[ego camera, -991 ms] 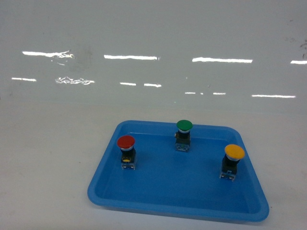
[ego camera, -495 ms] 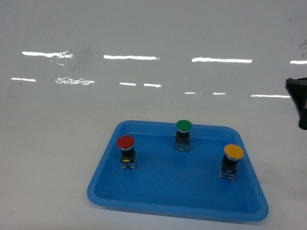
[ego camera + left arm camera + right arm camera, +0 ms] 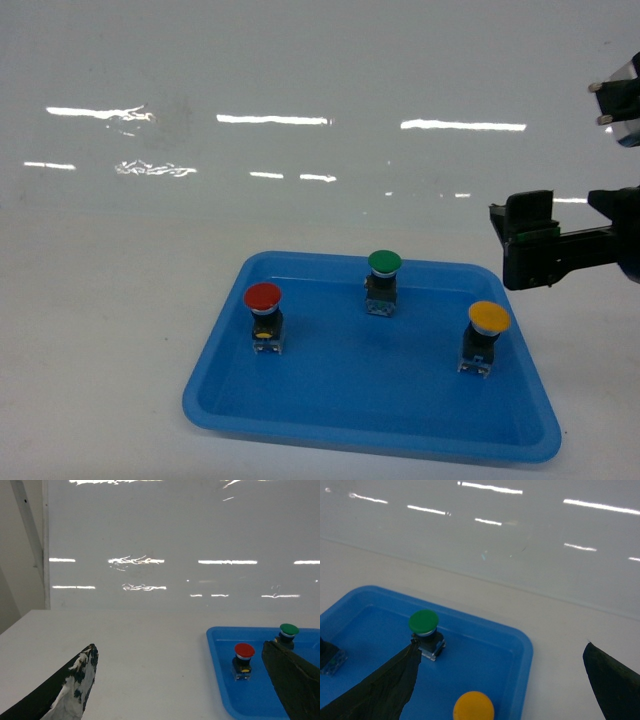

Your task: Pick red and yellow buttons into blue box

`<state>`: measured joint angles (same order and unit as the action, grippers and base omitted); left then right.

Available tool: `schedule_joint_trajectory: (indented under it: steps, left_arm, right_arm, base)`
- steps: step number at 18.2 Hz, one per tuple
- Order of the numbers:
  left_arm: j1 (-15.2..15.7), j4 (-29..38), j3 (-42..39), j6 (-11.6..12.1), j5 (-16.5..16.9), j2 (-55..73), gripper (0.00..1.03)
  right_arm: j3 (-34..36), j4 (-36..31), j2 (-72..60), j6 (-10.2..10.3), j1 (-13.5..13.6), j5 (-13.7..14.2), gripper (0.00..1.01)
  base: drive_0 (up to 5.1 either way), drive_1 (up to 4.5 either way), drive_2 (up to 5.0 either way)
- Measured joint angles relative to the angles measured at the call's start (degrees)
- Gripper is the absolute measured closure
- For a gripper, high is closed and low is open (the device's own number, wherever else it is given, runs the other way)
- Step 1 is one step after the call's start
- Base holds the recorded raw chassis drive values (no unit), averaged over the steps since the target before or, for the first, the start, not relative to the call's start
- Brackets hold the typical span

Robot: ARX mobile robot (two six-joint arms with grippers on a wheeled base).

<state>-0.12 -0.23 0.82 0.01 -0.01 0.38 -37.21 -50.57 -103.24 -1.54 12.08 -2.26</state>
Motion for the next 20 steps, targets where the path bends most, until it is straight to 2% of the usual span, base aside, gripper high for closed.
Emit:
schedule_joint_trajectory:
  steps: [4, 5, 6, 8, 13, 15, 16, 17, 20]
  left_arm:
    - [0.0, 0.0, 0.0, 0.0, 0.0, 0.0, 0.05]
    - [0.0, 0.0, 0.0, 0.0, 0.0, 0.0, 0.05]
    - [0.0, 0.0, 0.0, 0.0, 0.0, 0.0, 0.05]
    - [0.0, 0.0, 0.0, 0.0, 0.0, 0.0, 0.05]
    - [0.0, 0.0, 0.0, 0.0, 0.0, 0.0, 0.05]
    - [0.0, 0.0, 0.0, 0.0, 0.0, 0.0, 0.05]
    - [0.0, 0.0, 0.0, 0.0, 0.0, 0.0, 0.05]
    - [0.0, 0.0, 0.0, 0.0, 0.0, 0.0, 0.05]
    - [0.0, 0.0, 0.0, 0.0, 0.0, 0.0, 0.05]
  right_arm:
    - [-4.6, 0.2, -7.1, 0.3, 0.3, -0.6, 0.03]
    - [-6.1, 1.4, -8.8, -0.2, 0.4, -0.7, 0.03]
    - [-6.7, 3.7, -9.2, -1.5, 0.7, 0.0, 0.03]
    - [-6.3, 4.3, -9.1, -2.2, 0.7, 1.6, 0.03]
    - [-6.3, 4.2, -9.0, -2.6, 0.7, 1.8, 0.03]
    - [-6.0, 1.3, -9.3, -3.2, 0.7, 1.9, 0.03]
    - [-7.1, 3.3, -10.0, -3.0, 0.8, 1.1, 0.03]
    - [-10.2, 2.1, -14.1, -3.1, 1.3, 1.2, 0.03]
    - [-16.8, 4.0, -23.9, -4.2, 2.6, 0.7, 0.03]
  base:
    - [0.0, 0.00, 0.0]
    - [0.0, 0.00, 0.0]
    - [0.0, 0.00, 0.0]
    - [0.0, 0.00, 0.0]
    - [0.0, 0.00, 0.0]
    - [0.0, 0.00, 0.0]
    - [0.0, 0.00, 0.0]
    - [0.0, 0.00, 0.0]
    - [0.0, 0.00, 0.0]
